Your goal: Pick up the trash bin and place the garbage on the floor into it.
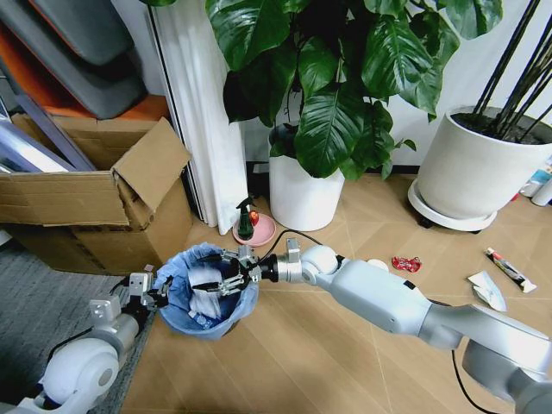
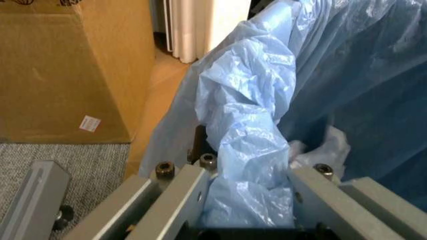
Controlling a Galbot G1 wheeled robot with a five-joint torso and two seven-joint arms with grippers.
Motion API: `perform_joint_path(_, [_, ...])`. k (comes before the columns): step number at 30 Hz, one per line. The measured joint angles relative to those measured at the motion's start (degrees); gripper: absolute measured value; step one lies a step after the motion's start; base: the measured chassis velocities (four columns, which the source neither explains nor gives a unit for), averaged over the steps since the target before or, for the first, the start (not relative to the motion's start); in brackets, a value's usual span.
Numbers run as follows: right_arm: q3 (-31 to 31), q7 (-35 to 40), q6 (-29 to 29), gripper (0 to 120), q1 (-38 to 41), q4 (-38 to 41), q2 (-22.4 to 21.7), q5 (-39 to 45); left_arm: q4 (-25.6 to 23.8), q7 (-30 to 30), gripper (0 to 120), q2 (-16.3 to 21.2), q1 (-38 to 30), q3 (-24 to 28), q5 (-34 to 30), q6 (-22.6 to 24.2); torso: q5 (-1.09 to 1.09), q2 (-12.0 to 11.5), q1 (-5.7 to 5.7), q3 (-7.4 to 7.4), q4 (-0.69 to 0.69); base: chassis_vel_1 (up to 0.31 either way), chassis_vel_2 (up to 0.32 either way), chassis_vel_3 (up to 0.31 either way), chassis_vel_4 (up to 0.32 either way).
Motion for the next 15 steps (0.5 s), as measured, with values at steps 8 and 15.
perform_joint_path(8, [6.5, 2.1, -0.4, 100, -3.2, 5.0, -3.7, -0.1, 0.0, -0.1, 1, 0.2, 0.1, -0.2, 0.0, 0.0, 0.0, 0.0, 0.0, 0.0, 0.0, 0.0, 0.0, 0.0, 0.0])
perform_joint_path(15, [20.6, 14.7, -1.9, 100, -14.8, 8.2, -10.3, -1.9, -0.1, -0.1, 1, -1.0, 0.7, -0.8, 0.1, 0.0, 0.0, 0.0, 0.0, 0.0, -0.02, 0.0, 0.0, 0.0, 0.0])
